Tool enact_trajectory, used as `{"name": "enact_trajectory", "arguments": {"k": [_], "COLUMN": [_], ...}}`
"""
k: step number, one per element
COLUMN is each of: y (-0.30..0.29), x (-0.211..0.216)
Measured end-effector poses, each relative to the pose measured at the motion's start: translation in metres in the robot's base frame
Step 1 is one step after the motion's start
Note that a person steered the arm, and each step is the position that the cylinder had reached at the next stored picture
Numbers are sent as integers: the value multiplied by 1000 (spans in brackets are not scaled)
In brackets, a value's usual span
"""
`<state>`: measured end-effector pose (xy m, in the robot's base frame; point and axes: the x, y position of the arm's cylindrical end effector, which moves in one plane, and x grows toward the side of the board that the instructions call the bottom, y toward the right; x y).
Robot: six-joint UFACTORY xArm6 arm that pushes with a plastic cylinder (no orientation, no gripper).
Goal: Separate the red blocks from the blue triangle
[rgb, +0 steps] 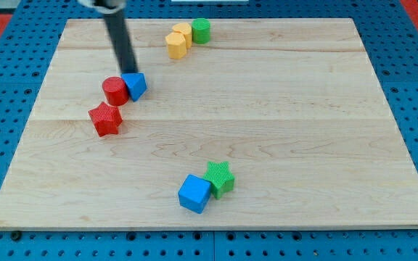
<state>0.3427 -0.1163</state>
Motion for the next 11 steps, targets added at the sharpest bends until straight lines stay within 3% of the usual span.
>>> {"name": "enact_trajectory", "arguments": {"k": [1,2,3,4,5,9,11], "y": [38,-8,39,46,-14,-70,-50], "x": [38,61,17,-28,-17,76,118]}}
